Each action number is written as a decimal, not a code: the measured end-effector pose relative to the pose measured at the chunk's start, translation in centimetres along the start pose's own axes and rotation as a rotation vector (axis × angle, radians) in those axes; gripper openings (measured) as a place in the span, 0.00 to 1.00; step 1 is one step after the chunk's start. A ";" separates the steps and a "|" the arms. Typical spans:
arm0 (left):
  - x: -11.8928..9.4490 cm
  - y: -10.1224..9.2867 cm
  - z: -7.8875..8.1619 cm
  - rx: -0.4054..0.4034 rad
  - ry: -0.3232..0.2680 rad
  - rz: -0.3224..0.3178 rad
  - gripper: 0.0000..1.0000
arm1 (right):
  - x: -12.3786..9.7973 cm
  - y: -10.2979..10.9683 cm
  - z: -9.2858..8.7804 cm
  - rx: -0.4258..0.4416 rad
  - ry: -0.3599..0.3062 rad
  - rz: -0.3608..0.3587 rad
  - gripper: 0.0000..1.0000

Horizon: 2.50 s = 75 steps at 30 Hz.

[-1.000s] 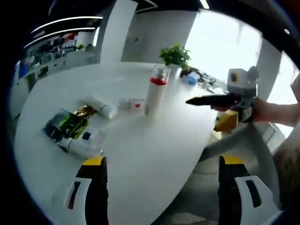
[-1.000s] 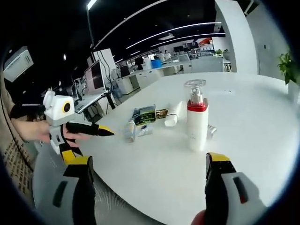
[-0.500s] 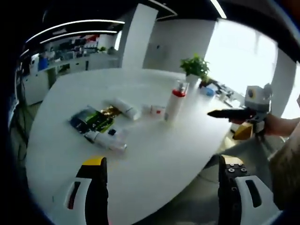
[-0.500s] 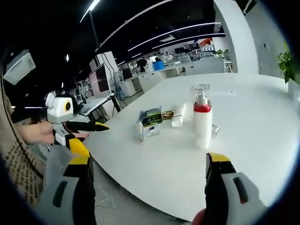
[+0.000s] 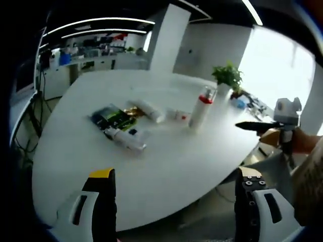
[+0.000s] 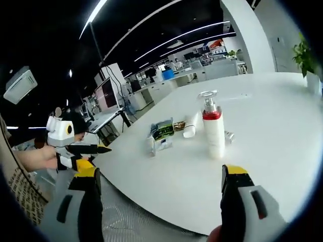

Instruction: Arrange the skincare products in the storage area until every visible bottle or jar stands upright without overlapping.

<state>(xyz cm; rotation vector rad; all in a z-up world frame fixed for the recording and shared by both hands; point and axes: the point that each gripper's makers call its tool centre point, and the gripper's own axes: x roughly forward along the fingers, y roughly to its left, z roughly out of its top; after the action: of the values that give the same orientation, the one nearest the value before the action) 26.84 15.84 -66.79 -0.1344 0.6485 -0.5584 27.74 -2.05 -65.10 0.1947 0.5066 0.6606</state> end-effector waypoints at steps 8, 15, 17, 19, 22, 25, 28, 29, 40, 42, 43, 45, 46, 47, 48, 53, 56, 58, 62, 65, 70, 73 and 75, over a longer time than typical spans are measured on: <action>0.1 -0.5 0.9 0.005 -0.022 0.001 0.97 | -1.1 -2.7 2.5 -0.062 -0.025 -0.050 0.99; -0.4 0.2 0.9 0.036 0.000 -0.030 0.97 | -0.6 -3.9 4.2 -0.083 0.001 -0.076 0.99; -0.5 0.7 0.9 0.039 0.002 -0.034 0.97 | -0.3 -4.2 5.1 -0.092 0.003 -0.078 0.99; -0.5 1.1 0.7 0.039 0.005 -0.038 0.97 | 0.1 -4.6 6.1 -0.098 0.001 -0.082 0.99; -0.6 1.6 0.2 0.057 0.024 -0.045 0.97 | 0.7 -5.1 7.8 -0.109 -0.001 -0.091 0.99; -0.9 2.2 -0.2 0.082 0.050 -0.041 0.97 | 1.4 -5.2 9.6 -0.083 -0.011 -0.084 0.99; -1.3 2.9 0.1 0.079 0.038 -0.031 0.97 | 2.5 -5.4 11.1 -0.133 0.033 -0.094 0.99; -1.4 3.2 0.2 0.071 0.031 -0.029 0.97 | 2.8 -5.3 11.7 -0.155 0.024 -0.097 0.99; -1.8 5.4 -0.2 0.024 0.014 -0.009 0.93 | 6.4 -5.6 15.8 -0.257 0.116 -0.081 0.99; -1.8 5.5 -0.4 0.028 0.024 -0.014 0.91 | 7.3 -5.2 16.2 -0.267 0.137 -0.060 0.95; -1.7 5.5 -0.3 0.033 0.024 -0.012 0.92 | 7.9 -4.8 16.3 -0.274 0.146 -0.048 0.93; -1.8 6.0 0.0 0.077 0.021 0.012 0.93 | 9.0 -4.6 16.5 -0.298 0.173 -0.038 0.92; -1.8 6.1 0.0 0.081 0.023 0.014 0.93 | 9.5 -4.4 16.6 -0.306 0.184 -0.033 0.93; -1.8 6.1 0.0 0.075 0.023 0.012 0.94 | 10.3 -4.1 16.7 -0.316 0.198 -0.024 0.94; -1.8 6.1 0.1 0.068 0.019 0.008 0.94 | 10.7 -3.9 16.7 -0.324 0.208 -0.019 0.94; -1.9 6.1 0.2 0.048 0.009 -0.008 0.96 | 13.6 -3.2 16.9 -0.378 0.255 -0.007 0.96; -1.8 6.3 0.1 0.047 0.007 -0.015 0.96 | 15.6 -3.1 16.6 -0.387 0.308 0.005 0.96; -1.8 6.2 0.1 0.047 0.006 -0.020 0.96 | 16.4 -3.0 15.9 -0.385 0.357 0.008 0.96; -1.8 6.2 0.1 0.038 0.003 -0.032 0.96 | 18.5 -3.4 14.9 -0.410 0.424 -0.015 0.98; -1.9 6.2 0.1 0.028 -0.003 -0.035 0.96 | 20.2 -3.9 14.3 -0.376 0.468 -0.028 0.98; -1.9 5.9 0.4 0.042 -0.022 -0.048 0.96 | 23.1 -5.3 13.7 -0.366 0.503 -0.054 0.98; -2.0 5.7 0.6 0.055 -0.033 -0.054 0.96 | 24.3 -6.1 13.0 -0.368 0.537 -0.073 0.97; -2.0 5.6 0.7 0.062 -0.036 -0.056 0.96 | 25.2 -6.6 12.5 -0.354 0.558 -0.083 0.96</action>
<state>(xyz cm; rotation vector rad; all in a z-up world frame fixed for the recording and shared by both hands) 28.50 21.64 -66.77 -0.1042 0.5929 -0.6279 54.59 8.51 -66.29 -0.3547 0.9137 0.7107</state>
